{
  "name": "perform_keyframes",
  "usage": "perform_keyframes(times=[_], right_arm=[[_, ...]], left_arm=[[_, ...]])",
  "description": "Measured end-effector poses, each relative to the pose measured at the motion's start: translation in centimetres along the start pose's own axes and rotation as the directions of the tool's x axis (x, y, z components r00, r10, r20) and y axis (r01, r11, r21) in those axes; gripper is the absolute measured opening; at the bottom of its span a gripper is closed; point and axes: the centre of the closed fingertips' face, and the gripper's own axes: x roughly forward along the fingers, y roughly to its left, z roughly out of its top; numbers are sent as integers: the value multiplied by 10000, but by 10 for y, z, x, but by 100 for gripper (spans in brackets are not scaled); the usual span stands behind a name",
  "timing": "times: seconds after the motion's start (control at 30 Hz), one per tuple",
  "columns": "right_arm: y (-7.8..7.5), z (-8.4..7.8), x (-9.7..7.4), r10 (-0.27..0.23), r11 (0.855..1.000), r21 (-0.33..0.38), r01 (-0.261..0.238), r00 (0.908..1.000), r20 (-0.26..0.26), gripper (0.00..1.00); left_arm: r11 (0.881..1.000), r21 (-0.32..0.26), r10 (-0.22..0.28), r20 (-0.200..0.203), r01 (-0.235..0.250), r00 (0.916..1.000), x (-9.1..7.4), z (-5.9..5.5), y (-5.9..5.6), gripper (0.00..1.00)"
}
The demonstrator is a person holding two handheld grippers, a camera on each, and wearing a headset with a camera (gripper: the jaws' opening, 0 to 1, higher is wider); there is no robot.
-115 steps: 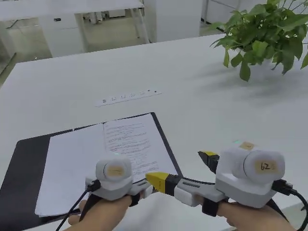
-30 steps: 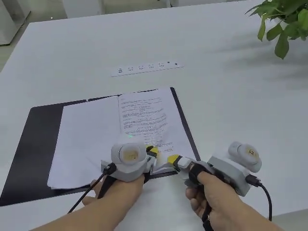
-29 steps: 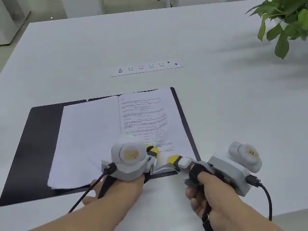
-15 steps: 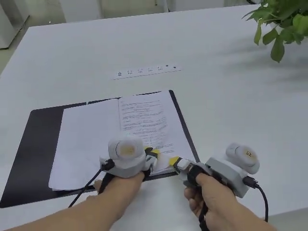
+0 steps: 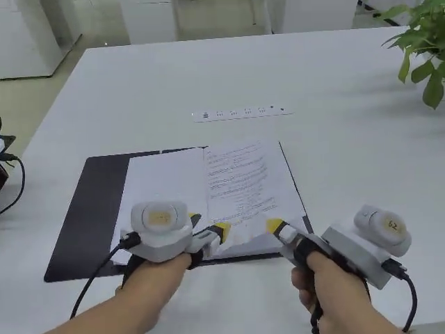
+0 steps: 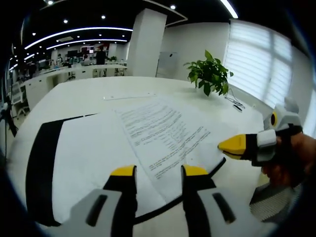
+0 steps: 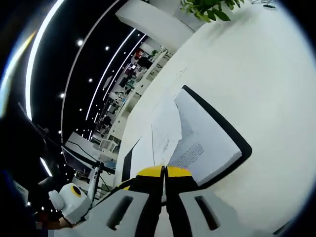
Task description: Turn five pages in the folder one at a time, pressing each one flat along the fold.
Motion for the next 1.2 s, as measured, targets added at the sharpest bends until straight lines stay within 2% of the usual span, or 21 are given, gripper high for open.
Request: perform_keyframes(times=[0.1,0.13,0.27,0.4,0.57,0.67,0.77,0.8,0.9,0.93,1.0,1.03,1.17,1.2], right_arm=[[15,0,1,240,9972,-711,-235,9997,72,0],[21,-1,1,292,9949,-969,-285,9996,60,0],[46,-4,3,599,9780,-2008,-570,9982,87,0],[71,-13,8,948,9417,-3237,-914,9955,-53,0],[95,-28,16,1240,9126,-3885,-1273,9917,-337,0],[107,-39,22,1361,8858,-4393,-1493,9888,-618,0],[116,-48,25,1477,8724,-4590,-1682,9858,-805,0],[119,-54,28,1474,8560,-4860,-1764,9842,-977,0],[127,-67,35,1499,8275,-5254,-1978,9797,-1327,0],[128,-74,38,1473,8225,-5305,-2052,9777,-1499,0],[131,-79,42,1538,8248,-5228,-2155,9752,-1594,0],[132,-85,44,1469,8120,-5401,-2212,9731,-1777,0],[135,-101,52,1330,7775,-5823,-2374,9671,-2167,0],[135,-105,54,1318,7752,-5818,-2460,9638,-2319,0]], left_arm=[[9998,12,182,137,-182,9997,-20,0,14,35],[9995,-67,305,203,-304,9993,-27,0,21,35],[9985,-24,553,289,-553,9980,-48,0,39,36],[9966,-160,818,539,-811,9952,-69,4,57,37],[9928,-391,1163,790,-1135,9901,-91,7,74,36],[9902,-563,1326,892,-1279,9872,-101,7,82,37],[9879,-736,1434,998,-1365,9846,-110,7,88,36],[9874,-791,1454,1051,-1374,9838,-113,7,90,36],[9864,-723,1553,1121,-1478,9815,-122,7,94,36],[9859,-668,1606,1141,-1537,9804,-124,7,97,36],[9850,-706,1647,1180,-1572,9793,-129,7,100,36],[9843,-692,1700,1206,-1626,9780,-132,7,103,36],[9812,-669,1882,1192,-1812,9749,-141,4,113,36],[9803,-718,1916,1189,-1840,9742,-143,3,115,36]])
